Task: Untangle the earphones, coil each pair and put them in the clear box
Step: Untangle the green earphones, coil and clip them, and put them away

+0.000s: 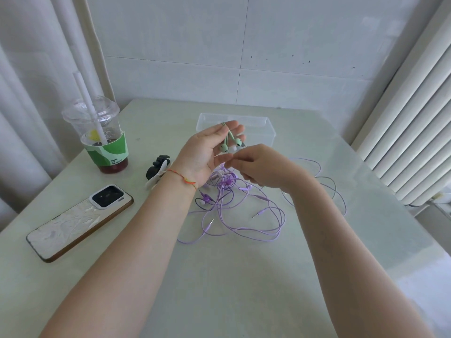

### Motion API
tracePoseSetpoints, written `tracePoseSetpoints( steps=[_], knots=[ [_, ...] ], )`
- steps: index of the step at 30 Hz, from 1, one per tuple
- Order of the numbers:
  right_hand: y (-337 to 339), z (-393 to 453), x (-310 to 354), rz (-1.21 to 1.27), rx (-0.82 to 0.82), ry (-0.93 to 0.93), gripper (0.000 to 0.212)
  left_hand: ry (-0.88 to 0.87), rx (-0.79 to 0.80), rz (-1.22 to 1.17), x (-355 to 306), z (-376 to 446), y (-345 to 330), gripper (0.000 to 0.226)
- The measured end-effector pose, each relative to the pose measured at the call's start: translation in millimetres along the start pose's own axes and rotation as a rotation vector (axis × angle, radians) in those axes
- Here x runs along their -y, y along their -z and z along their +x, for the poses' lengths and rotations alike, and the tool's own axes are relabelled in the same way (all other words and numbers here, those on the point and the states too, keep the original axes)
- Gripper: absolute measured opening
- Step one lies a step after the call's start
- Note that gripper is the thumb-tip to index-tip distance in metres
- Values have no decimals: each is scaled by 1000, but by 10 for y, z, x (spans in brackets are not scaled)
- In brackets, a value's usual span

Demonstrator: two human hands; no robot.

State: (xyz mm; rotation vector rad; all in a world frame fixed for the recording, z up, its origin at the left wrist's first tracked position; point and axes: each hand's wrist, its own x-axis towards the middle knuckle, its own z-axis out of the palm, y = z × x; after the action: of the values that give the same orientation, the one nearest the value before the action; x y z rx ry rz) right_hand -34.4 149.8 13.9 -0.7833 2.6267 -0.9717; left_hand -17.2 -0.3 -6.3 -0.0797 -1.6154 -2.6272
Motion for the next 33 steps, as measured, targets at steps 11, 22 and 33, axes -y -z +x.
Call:
tracePoseSetpoints(
  steps=[11, 22, 33],
  knots=[
    [157, -41, 5, -103, -199, 41, 14, 148, 77, 533, 46, -25, 2, 22],
    [217, -25, -96, 156, -293, 97, 13, 266, 266, 131, -100, -122, -44, 24],
    [35, -21, -14, 124, -35, -30, 24, 59, 118, -216, -56, -12, -18, 27]
  ],
)
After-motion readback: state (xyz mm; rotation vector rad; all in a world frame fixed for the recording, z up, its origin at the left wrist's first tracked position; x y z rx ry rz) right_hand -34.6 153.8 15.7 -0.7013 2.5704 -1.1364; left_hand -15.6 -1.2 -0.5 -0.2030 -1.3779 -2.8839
